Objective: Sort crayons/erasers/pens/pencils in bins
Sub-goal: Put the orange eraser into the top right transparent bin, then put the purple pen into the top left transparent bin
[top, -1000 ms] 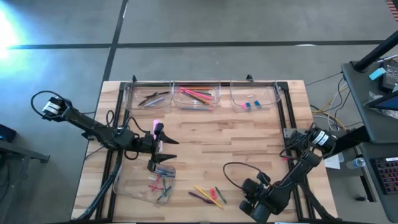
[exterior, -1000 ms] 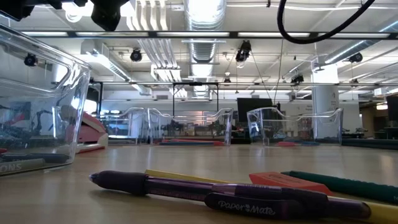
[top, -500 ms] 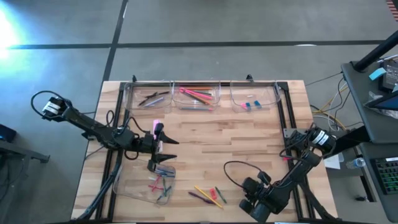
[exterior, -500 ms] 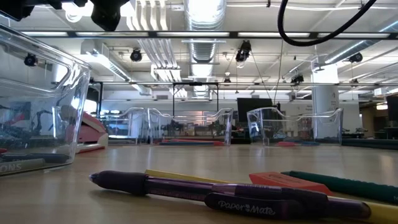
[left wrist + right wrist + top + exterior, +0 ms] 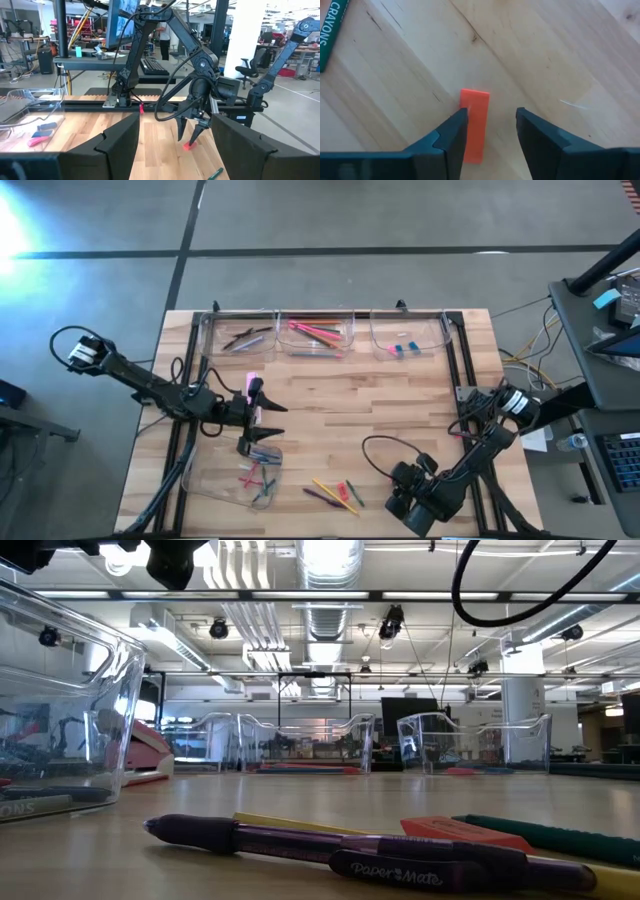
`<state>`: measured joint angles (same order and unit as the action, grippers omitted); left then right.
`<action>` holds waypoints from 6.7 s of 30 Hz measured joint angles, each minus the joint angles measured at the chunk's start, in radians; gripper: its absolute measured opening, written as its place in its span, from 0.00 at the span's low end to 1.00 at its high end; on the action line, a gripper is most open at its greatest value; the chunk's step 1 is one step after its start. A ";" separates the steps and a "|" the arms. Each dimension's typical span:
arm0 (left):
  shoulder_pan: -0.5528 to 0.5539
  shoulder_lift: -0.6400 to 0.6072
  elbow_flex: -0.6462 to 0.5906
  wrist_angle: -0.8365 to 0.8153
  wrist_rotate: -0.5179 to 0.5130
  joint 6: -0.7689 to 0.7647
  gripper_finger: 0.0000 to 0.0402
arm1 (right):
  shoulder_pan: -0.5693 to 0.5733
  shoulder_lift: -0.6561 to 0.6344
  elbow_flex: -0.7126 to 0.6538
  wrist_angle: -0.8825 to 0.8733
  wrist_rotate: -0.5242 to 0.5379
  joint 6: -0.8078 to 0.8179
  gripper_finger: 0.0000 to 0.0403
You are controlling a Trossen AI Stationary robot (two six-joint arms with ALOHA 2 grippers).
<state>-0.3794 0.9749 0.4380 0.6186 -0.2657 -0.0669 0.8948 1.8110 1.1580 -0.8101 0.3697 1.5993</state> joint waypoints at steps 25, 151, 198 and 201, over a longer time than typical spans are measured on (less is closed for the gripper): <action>0.000 0.006 0.001 0.000 -0.001 0.000 0.58 | -0.011 0.022 -0.002 0.106 -0.015 -0.006 0.36; -0.116 0.841 0.852 -0.871 0.259 -0.086 0.58 | -0.431 -0.796 -0.676 1.475 -0.041 -1.619 0.52; -0.160 1.083 1.090 -1.203 0.213 -0.109 0.58 | -0.365 -0.785 -0.675 1.392 0.051 -1.658 0.52; -0.163 1.095 1.090 -1.206 0.225 -0.110 0.58 | -0.365 -0.785 -0.675 1.391 0.051 -1.652 0.52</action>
<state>-0.5426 2.0694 1.5276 -0.5870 -0.0406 -0.1768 0.5297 1.0260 0.4828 0.5812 0.4202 -0.0525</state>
